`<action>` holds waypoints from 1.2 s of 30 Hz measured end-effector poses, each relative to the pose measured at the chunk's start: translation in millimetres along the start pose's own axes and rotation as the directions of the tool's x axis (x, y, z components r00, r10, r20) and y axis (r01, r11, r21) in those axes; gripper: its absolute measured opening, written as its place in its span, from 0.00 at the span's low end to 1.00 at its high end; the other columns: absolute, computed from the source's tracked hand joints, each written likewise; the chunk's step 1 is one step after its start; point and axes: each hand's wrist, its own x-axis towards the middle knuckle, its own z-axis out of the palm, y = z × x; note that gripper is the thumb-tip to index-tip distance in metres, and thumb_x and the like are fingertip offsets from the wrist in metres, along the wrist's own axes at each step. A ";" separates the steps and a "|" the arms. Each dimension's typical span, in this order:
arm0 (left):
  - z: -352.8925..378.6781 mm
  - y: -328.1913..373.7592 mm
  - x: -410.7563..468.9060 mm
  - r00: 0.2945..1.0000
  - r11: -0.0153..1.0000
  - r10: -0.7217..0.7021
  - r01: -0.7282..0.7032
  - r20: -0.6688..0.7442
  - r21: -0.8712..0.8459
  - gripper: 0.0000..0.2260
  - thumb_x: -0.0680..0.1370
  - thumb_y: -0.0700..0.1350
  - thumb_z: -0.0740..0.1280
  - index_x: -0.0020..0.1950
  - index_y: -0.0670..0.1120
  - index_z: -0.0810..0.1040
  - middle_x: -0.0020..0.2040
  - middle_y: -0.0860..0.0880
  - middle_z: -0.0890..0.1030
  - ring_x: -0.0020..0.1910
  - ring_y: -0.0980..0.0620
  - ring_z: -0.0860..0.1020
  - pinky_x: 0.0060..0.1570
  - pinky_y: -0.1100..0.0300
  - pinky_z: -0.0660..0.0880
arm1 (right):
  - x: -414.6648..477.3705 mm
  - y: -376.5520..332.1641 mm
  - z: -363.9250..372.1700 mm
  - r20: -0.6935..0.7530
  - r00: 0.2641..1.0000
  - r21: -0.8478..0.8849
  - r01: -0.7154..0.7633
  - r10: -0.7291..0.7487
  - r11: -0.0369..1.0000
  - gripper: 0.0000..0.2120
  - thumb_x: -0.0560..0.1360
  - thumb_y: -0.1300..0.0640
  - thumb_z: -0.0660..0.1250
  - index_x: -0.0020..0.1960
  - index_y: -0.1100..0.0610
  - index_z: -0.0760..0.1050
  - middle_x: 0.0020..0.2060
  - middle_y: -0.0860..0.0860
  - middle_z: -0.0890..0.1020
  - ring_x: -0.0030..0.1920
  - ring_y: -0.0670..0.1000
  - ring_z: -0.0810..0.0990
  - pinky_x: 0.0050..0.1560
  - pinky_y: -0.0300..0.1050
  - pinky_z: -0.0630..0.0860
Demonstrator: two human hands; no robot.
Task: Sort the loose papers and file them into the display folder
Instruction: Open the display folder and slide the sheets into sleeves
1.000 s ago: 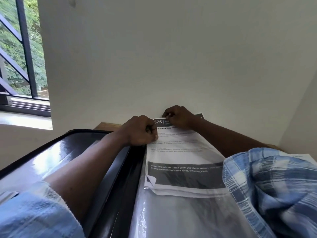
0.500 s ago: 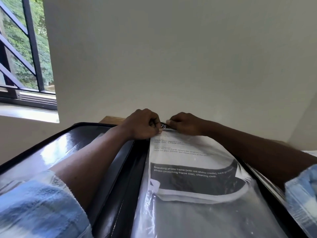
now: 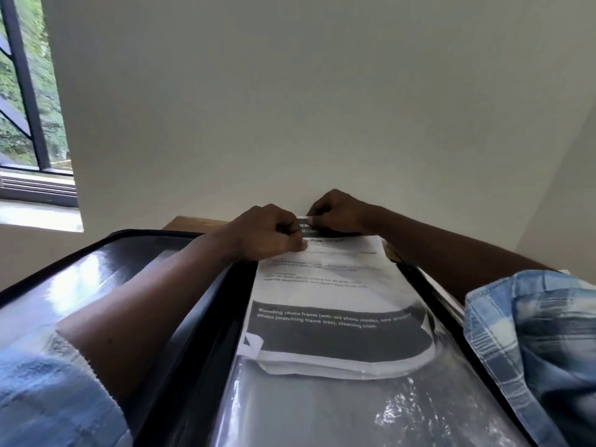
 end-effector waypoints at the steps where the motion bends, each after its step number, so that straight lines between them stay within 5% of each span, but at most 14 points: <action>1: 3.3 11.2 1.0 0.999 0.999 0.014 -0.012 0.044 -0.048 0.08 0.76 0.56 0.74 0.42 0.53 0.83 0.41 0.57 0.83 0.45 0.56 0.80 0.50 0.55 0.74 | -1.9 -2.0 -4.4 0.018 1.000 -0.062 0.023 -0.022 0.998 0.09 0.79 0.53 0.68 0.52 0.55 0.86 0.44 0.46 0.85 0.47 0.46 0.80 0.47 0.40 0.73; 6: 29.7 66.1 2.9 0.974 0.999 0.032 -0.034 0.226 0.006 0.09 0.75 0.62 0.73 0.45 0.58 0.83 0.44 0.57 0.81 0.46 0.57 0.78 0.46 0.58 0.71 | -27.7 11.6 -31.1 0.125 0.977 -0.459 -0.099 0.174 0.883 0.21 0.77 0.38 0.67 0.57 0.54 0.83 0.48 0.51 0.83 0.51 0.55 0.81 0.53 0.50 0.80; 10: 43.2 78.7 3.7 0.993 0.970 0.101 -0.111 0.059 0.218 0.12 0.78 0.56 0.71 0.37 0.56 0.74 0.39 0.59 0.77 0.41 0.55 0.77 0.45 0.55 0.72 | -58.6 41.9 -39.4 0.093 0.950 0.121 -0.308 0.298 0.944 0.17 0.78 0.51 0.72 0.58 0.64 0.82 0.46 0.56 0.81 0.44 0.56 0.80 0.41 0.48 0.78; 13: 48.1 80.8 0.9 0.988 0.983 0.060 -0.033 -0.144 0.181 0.10 0.78 0.56 0.69 0.40 0.56 0.73 0.41 0.58 0.77 0.47 0.48 0.79 0.51 0.51 0.75 | -83.3 46.8 -32.6 0.036 0.916 0.666 -0.321 0.400 0.673 0.28 0.77 0.65 0.72 0.72 0.74 0.65 0.53 0.51 0.70 0.42 0.56 0.75 0.36 0.44 0.76; 14: 48.2 82.3 -1.3 0.980 0.985 0.042 -0.008 -0.194 0.174 0.08 0.78 0.57 0.69 0.43 0.57 0.74 0.43 0.58 0.78 0.50 0.48 0.79 0.53 0.50 0.75 | -88.3 47.7 -27.2 0.034 0.907 0.726 -0.311 0.420 0.613 0.29 0.77 0.67 0.70 0.74 0.73 0.63 0.71 0.66 0.64 0.41 0.56 0.75 0.35 0.44 0.76; 15: 47.2 86.8 -3.3 0.971 0.972 0.049 0.007 -0.233 0.235 0.08 0.78 0.59 0.69 0.48 0.57 0.75 0.47 0.56 0.78 0.52 0.48 0.78 0.55 0.49 0.74 | -93.7 48.4 -20.9 0.020 0.899 0.742 -0.307 0.437 0.597 0.30 0.77 0.69 0.70 0.75 0.72 0.63 0.59 0.71 0.78 0.41 0.56 0.76 0.36 0.45 0.75; 16: 43.5 93.8 -6.2 0.967 0.934 0.077 0.015 -0.242 0.356 0.12 0.77 0.62 0.69 0.53 0.57 0.75 0.51 0.54 0.78 0.55 0.48 0.77 0.56 0.48 0.73 | -96.6 50.0 -14.5 -0.001 0.891 0.747 -0.301 0.453 0.593 0.30 0.76 0.69 0.70 0.75 0.70 0.64 0.59 0.70 0.79 0.42 0.56 0.77 0.38 0.46 0.74; 18: 28.1 118.6 -12.7 0.987 0.881 0.084 -0.009 -0.138 0.474 0.21 0.73 0.69 0.67 0.54 0.55 0.75 0.51 0.54 0.79 0.53 0.49 0.78 0.51 0.51 0.73 | -101.6 53.7 -6.1 -0.062 0.880 0.745 -0.273 0.470 0.609 0.28 0.75 0.70 0.70 0.74 0.63 0.68 0.47 0.61 0.82 0.38 0.52 0.79 0.36 0.42 0.75; 20: 12.1 153.9 -24.6 0.982 0.964 -0.039 -0.012 0.187 0.267 0.26 0.72 0.74 0.65 0.44 0.50 0.80 0.40 0.54 0.83 0.41 0.53 0.81 0.40 0.58 0.73 | -106.3 55.4 -1.9 -0.111 0.880 0.745 -0.233 0.462 0.625 0.25 0.77 0.72 0.67 0.71 0.60 0.69 0.41 0.56 0.80 0.34 0.50 0.78 0.32 0.39 0.73; 22: 14.5 182.3 -37.8 0.804 0.987 -0.108 0.014 0.585 0.163 0.29 0.75 0.73 0.62 0.40 0.47 0.83 0.37 0.51 0.86 0.33 0.53 0.81 0.34 0.61 0.72 | -108.2 57.5 3.2 -0.139 0.875 0.735 -0.222 0.463 0.640 0.23 0.77 0.70 0.66 0.71 0.60 0.70 0.43 0.58 0.80 0.37 0.52 0.77 0.34 0.39 0.73; 24: 33.0 195.6 -48.1 0.644 0.992 -0.062 -0.045 0.763 0.118 0.24 0.79 0.67 0.64 0.47 0.46 0.85 0.42 0.48 0.87 0.35 0.53 0.82 0.34 0.62 0.74 | -107.6 59.1 8.7 -0.158 0.868 0.722 -0.224 0.471 0.655 0.23 0.77 0.65 0.70 0.71 0.59 0.72 0.49 0.58 0.81 0.44 0.53 0.79 0.41 0.41 0.75; 28: 77.4 189.6 -47.7 0.644 0.957 0.250 -0.049 0.723 -0.287 0.10 0.83 0.41 0.68 0.64 0.43 0.81 0.53 0.41 0.86 0.40 0.52 0.83 0.38 0.61 0.80 | -109.3 60.4 8.8 -0.179 0.854 0.704 -0.236 0.489 0.670 0.23 0.77 0.59 0.73 0.71 0.57 0.73 0.54 0.54 0.80 0.50 0.50 0.79 0.36 0.30 0.73; 31: 69.7 176.8 -36.7 0.700 0.907 0.310 -0.014 0.644 -0.421 0.10 0.81 0.35 0.69 0.59 0.46 0.83 0.50 0.42 0.86 0.41 0.52 0.84 0.41 0.58 0.83 | -114.6 60.8 6.6 -0.168 0.874 0.695 -0.223 0.456 0.683 0.27 0.77 0.64 0.72 0.74 0.59 0.69 0.50 0.53 0.78 0.56 0.57 0.80 0.34 0.29 0.73; 36: 44.2 152.6 -22.6 0.720 0.914 0.385 -0.386 0.578 -0.127 0.17 0.77 0.40 0.75 0.58 0.61 0.85 0.48 0.56 0.84 0.34 0.59 0.79 0.43 0.52 0.82 | -107.1 63.0 12.9 -0.186 0.877 0.734 -0.177 0.444 0.656 0.20 0.77 0.69 0.67 0.67 0.58 0.76 0.54 0.59 0.80 0.49 0.54 0.78 0.49 0.43 0.75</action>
